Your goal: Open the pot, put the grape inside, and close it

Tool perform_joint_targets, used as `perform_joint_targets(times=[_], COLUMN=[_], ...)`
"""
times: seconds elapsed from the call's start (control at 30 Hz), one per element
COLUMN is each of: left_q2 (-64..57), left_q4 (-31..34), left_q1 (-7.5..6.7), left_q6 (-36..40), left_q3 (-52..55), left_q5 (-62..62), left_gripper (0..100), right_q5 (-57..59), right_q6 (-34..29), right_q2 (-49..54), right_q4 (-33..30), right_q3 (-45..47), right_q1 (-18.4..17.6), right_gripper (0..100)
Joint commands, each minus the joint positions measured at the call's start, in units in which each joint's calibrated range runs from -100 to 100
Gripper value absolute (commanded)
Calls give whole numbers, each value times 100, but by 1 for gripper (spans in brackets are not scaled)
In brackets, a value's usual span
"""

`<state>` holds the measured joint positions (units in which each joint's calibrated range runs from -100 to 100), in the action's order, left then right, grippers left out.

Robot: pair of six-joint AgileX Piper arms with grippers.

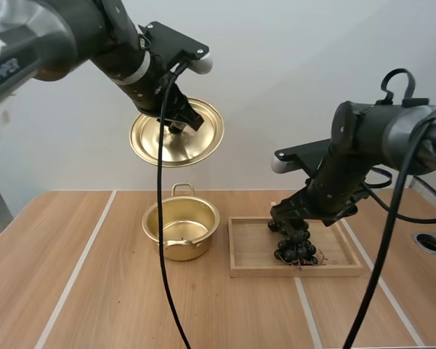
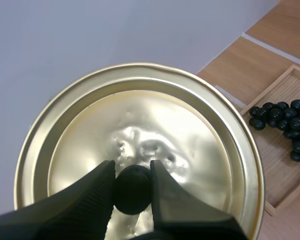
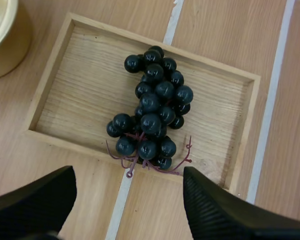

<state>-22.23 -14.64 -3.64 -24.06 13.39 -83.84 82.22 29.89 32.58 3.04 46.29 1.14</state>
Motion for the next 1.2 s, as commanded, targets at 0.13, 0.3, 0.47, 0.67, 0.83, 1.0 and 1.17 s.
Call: perform_joint_targets(times=[0.13,0.3,0.47,0.67,0.83,1.0,1.17], left_q2=[-649,-988,-1253,-1498,-1647,-1729,-1736], left_q4=[-28,-55,-55,-68,-89,-98,-98], left_q1=[-19,-19,-19,-19,-19,-19,-19], left_q6=[43,43,46,89,89,89,89], left_q3=[-67,-67,-67,-67,-67,-67,-67], left_q5=[-28,-91,-106,-127,-144,-162,-195], left_gripper=[0,0,0,0,0,0,0], right_q5=[-632,-1110,-1513,-1800,-1947,-2065,-2111], right_q6=[-72,-72,-72,-72,-72,-72,-72], right_q2=[-491,-924,-1403,-1952,-2280,-2618,-2895], right_q4=[-41,-41,-41,-41,-41,-41,-41], right_q3=[26,26,26,26,26,26,26], right_q1=[-6,-6,-6,-6,-6,-6,-6], right_gripper=[100,100,100,100,100,100,100])
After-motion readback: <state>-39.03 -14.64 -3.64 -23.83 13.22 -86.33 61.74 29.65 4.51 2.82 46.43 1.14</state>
